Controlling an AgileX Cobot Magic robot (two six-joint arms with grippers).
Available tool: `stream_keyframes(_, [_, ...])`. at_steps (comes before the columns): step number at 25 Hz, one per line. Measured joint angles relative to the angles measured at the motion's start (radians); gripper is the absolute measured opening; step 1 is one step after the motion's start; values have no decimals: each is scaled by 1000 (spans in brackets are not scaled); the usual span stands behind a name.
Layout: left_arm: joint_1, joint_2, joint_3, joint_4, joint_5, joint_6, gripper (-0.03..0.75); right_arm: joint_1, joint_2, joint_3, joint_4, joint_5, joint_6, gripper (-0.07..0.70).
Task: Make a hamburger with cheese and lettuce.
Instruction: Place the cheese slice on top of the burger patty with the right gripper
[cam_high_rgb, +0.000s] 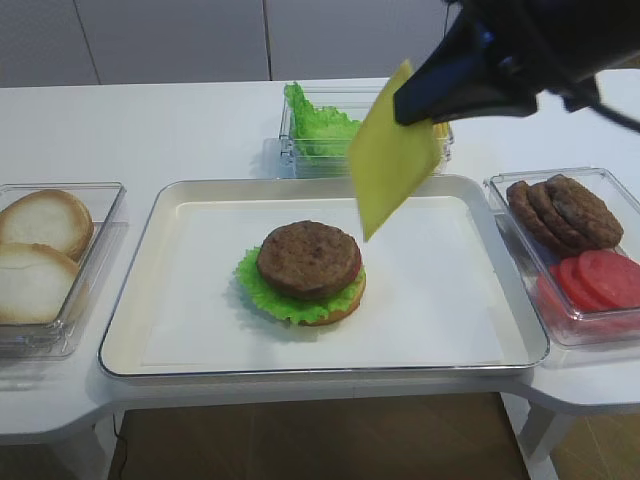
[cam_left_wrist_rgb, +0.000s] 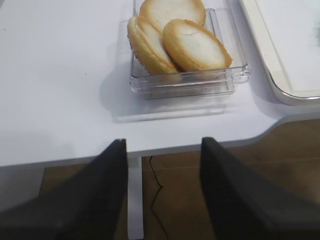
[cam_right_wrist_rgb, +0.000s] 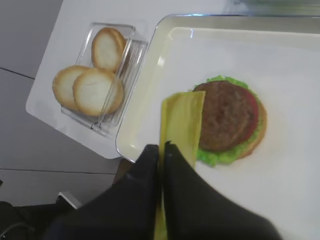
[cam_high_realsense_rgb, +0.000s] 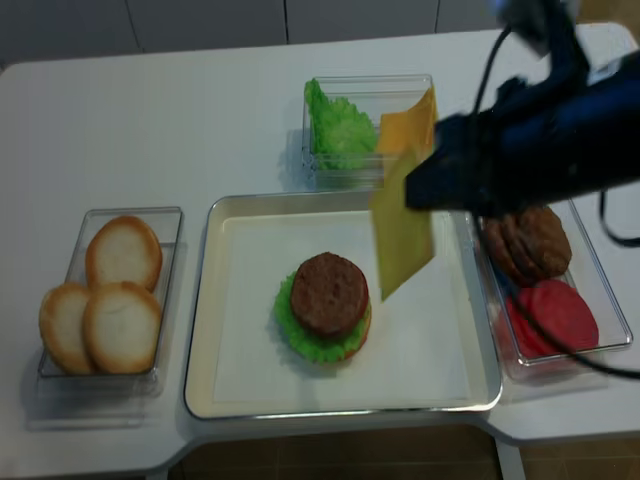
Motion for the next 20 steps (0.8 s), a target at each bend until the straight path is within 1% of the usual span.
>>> stream_keyframes(4, [0, 0, 0, 0, 0, 0, 352, 128, 63, 20, -6, -99, 0, 35])
stream_keyframes(7, [0, 0, 0, 0, 0, 0, 352, 197, 126, 23, -2, -168, -8, 35])
stream_keyframes(9, [0, 0, 0, 0, 0, 0, 352, 228, 174, 23, 18, -202, -28, 35])
stream_keyframes(15, [0, 0, 0, 0, 0, 0, 352, 246, 296, 23, 144, -268, -129, 35])
stream_keyframes(20, [0, 0, 0, 0, 0, 0, 352, 247, 336, 23, 207, -302, -195, 35])
